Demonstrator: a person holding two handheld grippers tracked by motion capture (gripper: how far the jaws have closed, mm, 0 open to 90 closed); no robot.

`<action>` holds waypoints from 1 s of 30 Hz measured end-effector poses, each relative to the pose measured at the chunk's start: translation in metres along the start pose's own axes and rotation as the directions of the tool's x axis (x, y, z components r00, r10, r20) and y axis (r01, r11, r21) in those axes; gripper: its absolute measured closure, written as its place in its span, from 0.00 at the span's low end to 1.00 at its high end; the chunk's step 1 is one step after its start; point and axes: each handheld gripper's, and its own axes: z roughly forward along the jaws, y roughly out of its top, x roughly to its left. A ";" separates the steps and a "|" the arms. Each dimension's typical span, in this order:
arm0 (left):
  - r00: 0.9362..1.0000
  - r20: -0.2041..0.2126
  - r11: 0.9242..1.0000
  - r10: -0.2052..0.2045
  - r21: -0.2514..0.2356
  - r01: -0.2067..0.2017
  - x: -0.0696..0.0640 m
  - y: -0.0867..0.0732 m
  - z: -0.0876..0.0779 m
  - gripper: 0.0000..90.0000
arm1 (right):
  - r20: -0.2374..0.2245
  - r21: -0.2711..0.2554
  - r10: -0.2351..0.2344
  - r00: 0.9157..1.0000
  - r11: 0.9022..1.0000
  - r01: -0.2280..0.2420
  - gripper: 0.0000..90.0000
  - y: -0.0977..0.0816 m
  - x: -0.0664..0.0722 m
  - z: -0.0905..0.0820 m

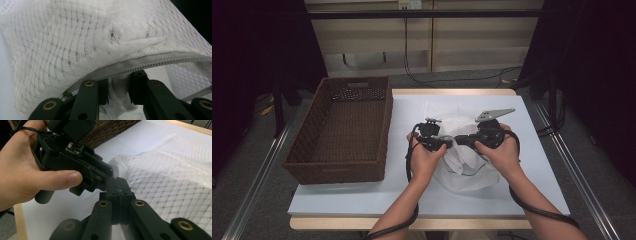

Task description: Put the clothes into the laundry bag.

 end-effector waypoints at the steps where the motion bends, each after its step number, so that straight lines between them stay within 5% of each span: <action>1: 1.000 -0.004 1.000 0.000 -0.007 0.000 0.000 0.001 0.000 0.82 | -0.002 -0.001 0.003 1.000 1.000 -0.003 1.00 0.000 0.000 0.000; 9: 1.000 -0.025 0.999 0.006 -0.049 -0.007 0.000 0.004 -0.002 0.82 | 0.005 -0.005 0.003 1.000 1.000 -0.003 1.00 0.001 -0.001 -0.002; 17: 0.999 -0.039 1.000 0.015 -0.025 -0.016 0.007 -0.002 0.006 0.79 | 0.008 0.013 0.008 1.000 1.000 -0.008 1.00 0.001 0.000 0.004; 30: 0.999 -0.015 0.998 0.051 0.043 -0.050 0.007 -0.013 -0.004 0.53 | -0.001 0.023 0.000 1.000 1.000 0.000 1.00 0.003 0.003 0.011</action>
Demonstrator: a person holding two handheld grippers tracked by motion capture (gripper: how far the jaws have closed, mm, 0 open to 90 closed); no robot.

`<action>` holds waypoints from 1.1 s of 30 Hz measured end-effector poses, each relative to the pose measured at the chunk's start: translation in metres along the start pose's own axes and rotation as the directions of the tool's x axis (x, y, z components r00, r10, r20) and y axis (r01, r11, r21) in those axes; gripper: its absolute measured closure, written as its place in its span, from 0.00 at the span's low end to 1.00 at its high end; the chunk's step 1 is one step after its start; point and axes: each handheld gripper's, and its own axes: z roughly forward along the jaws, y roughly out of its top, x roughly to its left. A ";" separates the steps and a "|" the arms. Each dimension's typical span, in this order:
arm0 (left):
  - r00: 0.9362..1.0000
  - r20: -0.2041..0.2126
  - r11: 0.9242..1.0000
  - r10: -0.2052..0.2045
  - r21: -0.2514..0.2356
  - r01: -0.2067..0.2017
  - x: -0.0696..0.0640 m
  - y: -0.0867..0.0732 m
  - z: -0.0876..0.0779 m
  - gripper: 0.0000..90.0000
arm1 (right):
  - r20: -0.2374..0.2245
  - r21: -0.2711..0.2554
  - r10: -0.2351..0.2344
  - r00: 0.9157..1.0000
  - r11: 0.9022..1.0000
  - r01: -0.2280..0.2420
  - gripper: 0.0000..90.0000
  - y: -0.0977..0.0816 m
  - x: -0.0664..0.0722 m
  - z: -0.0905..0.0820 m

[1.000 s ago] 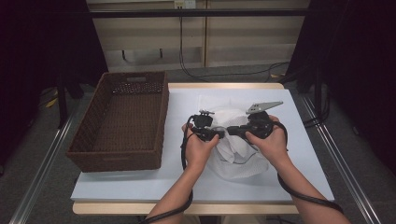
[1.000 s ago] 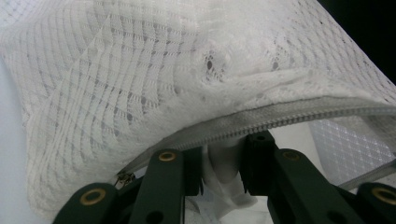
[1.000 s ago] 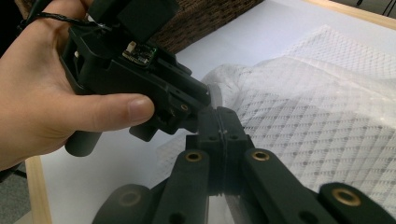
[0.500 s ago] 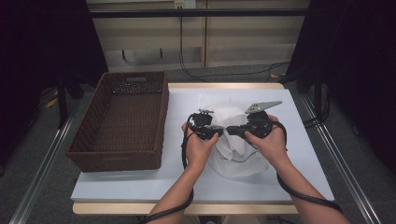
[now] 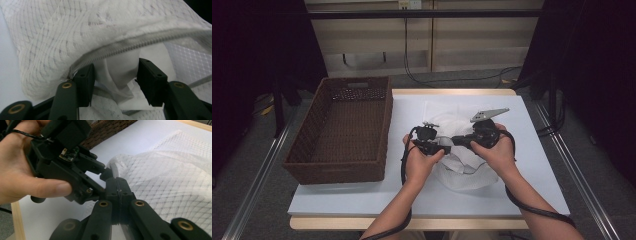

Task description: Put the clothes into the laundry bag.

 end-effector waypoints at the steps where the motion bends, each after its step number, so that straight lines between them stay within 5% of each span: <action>1: 1.000 0.001 1.000 0.011 0.003 -0.011 0.000 -0.001 -0.002 0.52 | 0.005 0.003 0.000 1.000 1.000 0.000 1.00 0.000 0.000 0.000; 11: 1.000 0.008 0.999 0.024 0.042 -0.024 -0.001 -0.012 0.005 0.45 | 0.007 0.004 0.009 1.000 1.000 -0.009 1.00 -0.003 -0.003 0.000; 14: 1.000 0.027 0.997 0.003 0.073 -0.005 0.002 -0.016 0.009 0.50 | 0.007 0.006 0.008 1.000 1.000 -0.008 1.00 -0.003 -0.002 0.001; 20: 0.998 0.043 0.997 -0.048 0.060 0.046 0.003 -0.018 0.016 0.65 | 0.001 0.008 0.013 1.000 1.000 -0.013 1.00 -0.004 -0.001 0.003; 33: 1.000 -0.005 1.000 -0.020 -0.012 0.020 -0.002 -0.001 0.014 0.90 | 0.010 0.009 0.022 1.000 1.000 -0.022 1.00 -0.011 -0.005 0.000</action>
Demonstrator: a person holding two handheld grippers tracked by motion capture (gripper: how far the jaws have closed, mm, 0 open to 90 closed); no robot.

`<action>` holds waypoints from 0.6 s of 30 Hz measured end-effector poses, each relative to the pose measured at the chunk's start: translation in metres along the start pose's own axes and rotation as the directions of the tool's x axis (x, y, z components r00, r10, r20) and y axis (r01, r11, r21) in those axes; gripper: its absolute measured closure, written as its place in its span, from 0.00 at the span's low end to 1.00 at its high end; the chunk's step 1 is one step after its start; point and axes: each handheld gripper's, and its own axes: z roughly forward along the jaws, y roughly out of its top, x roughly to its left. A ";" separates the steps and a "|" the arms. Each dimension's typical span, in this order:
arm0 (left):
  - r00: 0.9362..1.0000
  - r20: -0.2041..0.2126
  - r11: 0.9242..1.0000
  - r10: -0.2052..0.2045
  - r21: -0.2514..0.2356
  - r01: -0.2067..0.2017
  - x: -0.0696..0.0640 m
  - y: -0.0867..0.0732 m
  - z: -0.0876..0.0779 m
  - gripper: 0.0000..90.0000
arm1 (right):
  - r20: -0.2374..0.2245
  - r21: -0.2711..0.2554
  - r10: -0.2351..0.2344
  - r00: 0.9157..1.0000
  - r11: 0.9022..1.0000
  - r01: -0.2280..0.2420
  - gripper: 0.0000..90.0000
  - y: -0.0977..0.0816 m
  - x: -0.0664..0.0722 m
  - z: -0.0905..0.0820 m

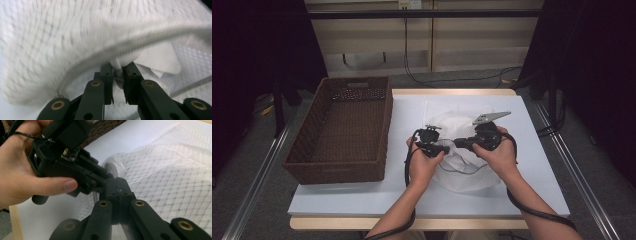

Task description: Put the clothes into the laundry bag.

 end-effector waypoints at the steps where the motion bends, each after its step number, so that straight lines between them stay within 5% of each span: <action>1: 1.000 0.002 1.000 0.004 -0.011 -0.004 0.000 0.002 -0.001 0.90 | 0.001 0.000 0.002 1.000 1.000 -0.002 1.00 0.000 0.000 -0.001; 8: 0.998 -0.056 0.996 0.028 -0.081 -0.033 -0.001 0.016 0.002 0.93 | 0.012 -0.003 0.005 1.000 1.000 -0.004 1.00 0.001 -0.002 -0.005; 14: 0.997 -0.065 0.994 0.043 -0.099 -0.049 0.002 0.019 0.008 0.93 | 0.014 -0.006 0.002 1.000 1.000 -0.002 1.00 0.001 -0.004 -0.006; 18: 0.998 -0.052 0.995 0.018 -0.101 -0.024 0.002 0.016 0.013 0.92 | 0.015 0.001 0.007 1.000 1.000 -0.007 1.00 0.000 -0.004 -0.005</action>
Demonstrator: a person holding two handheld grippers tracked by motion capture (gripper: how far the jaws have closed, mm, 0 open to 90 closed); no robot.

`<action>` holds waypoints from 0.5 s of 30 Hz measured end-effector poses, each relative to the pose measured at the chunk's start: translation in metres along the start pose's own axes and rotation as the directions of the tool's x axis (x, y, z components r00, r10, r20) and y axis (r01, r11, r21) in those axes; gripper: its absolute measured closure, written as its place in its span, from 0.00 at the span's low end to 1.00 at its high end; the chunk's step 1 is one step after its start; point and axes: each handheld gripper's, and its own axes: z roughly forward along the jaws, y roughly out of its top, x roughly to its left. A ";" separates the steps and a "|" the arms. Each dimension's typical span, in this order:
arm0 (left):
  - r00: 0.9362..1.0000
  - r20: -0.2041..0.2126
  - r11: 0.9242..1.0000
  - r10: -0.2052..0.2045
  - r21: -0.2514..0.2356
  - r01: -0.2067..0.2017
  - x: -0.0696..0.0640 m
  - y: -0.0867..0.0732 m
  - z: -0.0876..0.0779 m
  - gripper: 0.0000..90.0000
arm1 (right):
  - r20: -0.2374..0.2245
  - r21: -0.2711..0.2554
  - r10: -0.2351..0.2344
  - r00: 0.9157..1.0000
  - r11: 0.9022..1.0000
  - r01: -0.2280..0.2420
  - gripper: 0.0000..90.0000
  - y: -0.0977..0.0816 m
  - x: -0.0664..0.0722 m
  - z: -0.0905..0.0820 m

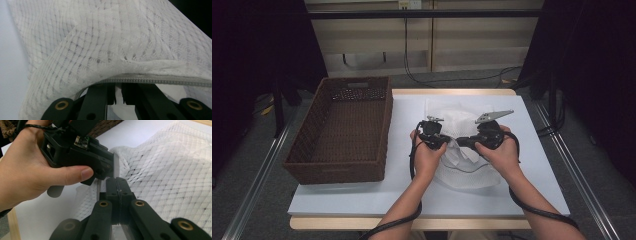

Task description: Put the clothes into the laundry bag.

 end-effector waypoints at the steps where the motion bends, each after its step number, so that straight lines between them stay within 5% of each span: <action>1: 1.000 0.006 1.000 0.012 0.022 -0.012 0.002 -0.001 -0.001 0.91 | -0.002 0.001 -0.001 1.000 1.000 0.001 1.00 0.000 0.000 0.000; 11: 0.999 0.046 0.998 0.021 0.065 -0.024 0.001 -0.005 -0.012 0.68 | -0.006 0.013 -0.005 1.000 1.000 0.005 1.00 -0.002 0.001 0.007; 15: 0.996 0.057 0.991 0.066 0.112 -0.072 -0.003 -0.007 -0.020 0.60 | -0.005 0.013 -0.005 1.000 1.000 0.005 1.00 -0.003 0.001 0.006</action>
